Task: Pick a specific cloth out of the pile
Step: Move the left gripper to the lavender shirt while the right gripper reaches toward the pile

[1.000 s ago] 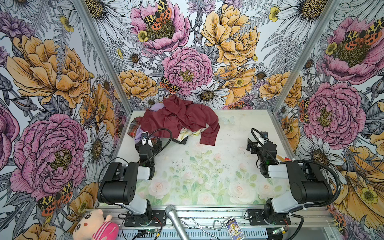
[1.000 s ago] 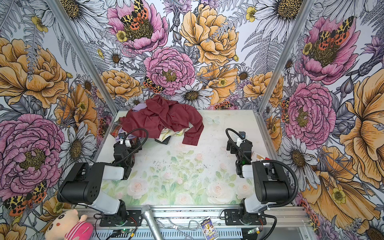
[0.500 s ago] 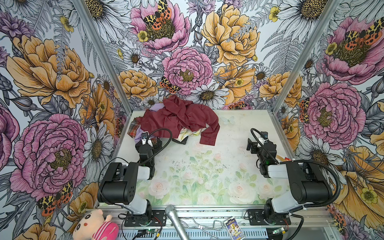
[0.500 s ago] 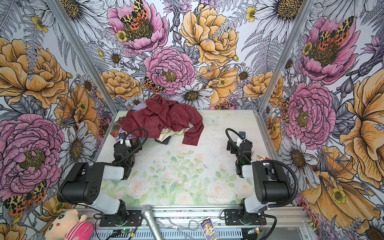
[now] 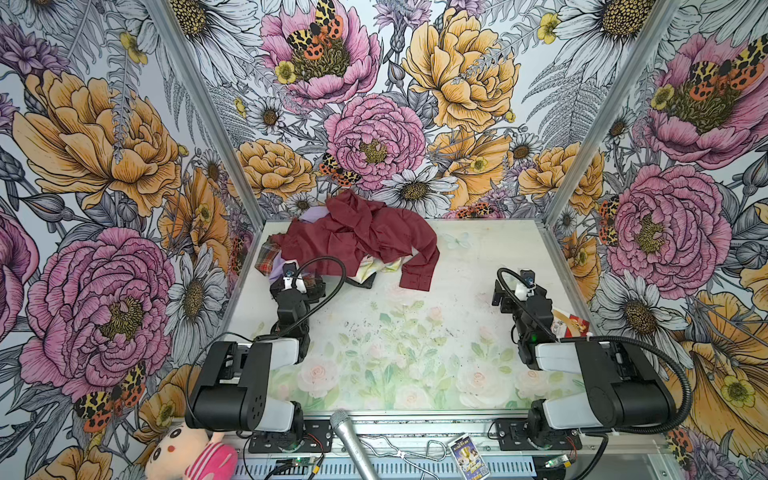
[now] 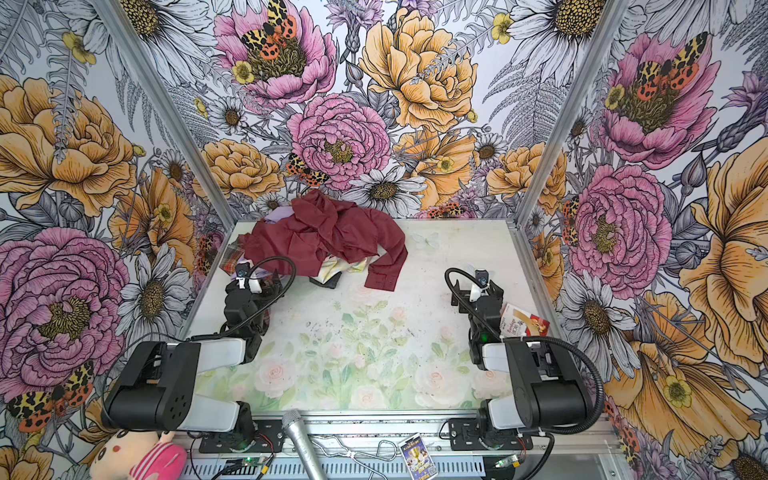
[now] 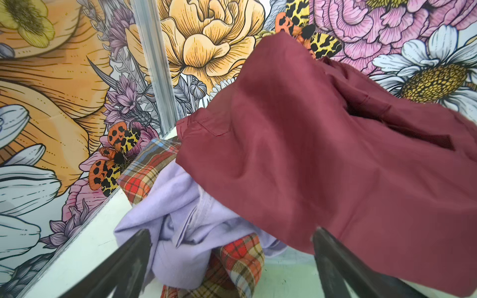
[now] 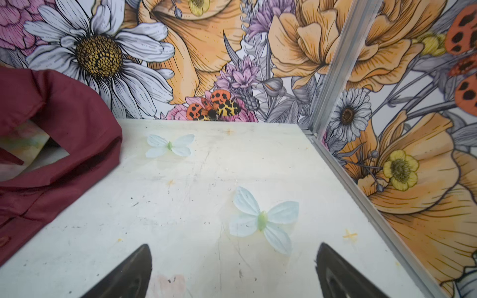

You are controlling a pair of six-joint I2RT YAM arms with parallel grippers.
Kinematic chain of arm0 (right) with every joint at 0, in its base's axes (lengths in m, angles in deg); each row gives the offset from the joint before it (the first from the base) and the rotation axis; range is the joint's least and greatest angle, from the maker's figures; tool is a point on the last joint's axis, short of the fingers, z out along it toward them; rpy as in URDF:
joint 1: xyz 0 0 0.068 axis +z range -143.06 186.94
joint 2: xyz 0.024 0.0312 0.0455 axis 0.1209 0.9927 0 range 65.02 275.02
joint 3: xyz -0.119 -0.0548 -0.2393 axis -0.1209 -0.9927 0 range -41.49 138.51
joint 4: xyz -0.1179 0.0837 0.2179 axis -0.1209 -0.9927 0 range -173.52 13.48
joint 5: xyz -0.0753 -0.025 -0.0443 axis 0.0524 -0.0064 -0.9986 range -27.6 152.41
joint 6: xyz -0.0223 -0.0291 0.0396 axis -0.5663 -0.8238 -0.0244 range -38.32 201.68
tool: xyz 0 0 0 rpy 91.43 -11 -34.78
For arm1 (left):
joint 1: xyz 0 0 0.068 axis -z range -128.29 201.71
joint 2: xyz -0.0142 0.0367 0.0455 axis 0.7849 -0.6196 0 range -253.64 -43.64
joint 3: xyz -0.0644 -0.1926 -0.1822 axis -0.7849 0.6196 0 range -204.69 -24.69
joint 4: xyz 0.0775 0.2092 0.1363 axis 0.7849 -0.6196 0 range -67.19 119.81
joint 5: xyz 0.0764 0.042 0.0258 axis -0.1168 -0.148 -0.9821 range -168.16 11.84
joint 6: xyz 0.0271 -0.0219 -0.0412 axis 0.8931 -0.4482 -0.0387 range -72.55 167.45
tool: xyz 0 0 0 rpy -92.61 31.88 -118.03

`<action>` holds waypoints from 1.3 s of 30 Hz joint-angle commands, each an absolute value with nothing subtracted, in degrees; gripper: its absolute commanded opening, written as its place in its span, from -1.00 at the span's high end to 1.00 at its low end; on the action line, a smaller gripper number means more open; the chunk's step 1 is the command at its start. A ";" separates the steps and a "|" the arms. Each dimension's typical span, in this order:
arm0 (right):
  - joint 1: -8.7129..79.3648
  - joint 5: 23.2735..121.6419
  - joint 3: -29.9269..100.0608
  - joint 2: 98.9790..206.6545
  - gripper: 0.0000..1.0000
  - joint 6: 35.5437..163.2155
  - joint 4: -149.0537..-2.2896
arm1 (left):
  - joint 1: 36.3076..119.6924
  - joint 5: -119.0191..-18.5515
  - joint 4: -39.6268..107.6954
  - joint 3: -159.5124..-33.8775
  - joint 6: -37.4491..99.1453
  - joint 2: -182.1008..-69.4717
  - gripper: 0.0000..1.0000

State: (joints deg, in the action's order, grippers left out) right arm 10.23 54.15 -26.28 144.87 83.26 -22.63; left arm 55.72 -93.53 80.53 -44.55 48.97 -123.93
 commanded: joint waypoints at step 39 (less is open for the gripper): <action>58.30 58.54 9.33 146.07 -0.98 89.52 -62.36 | 30.32 -62.05 -5.61 -78.18 9.56 -107.44 -0.98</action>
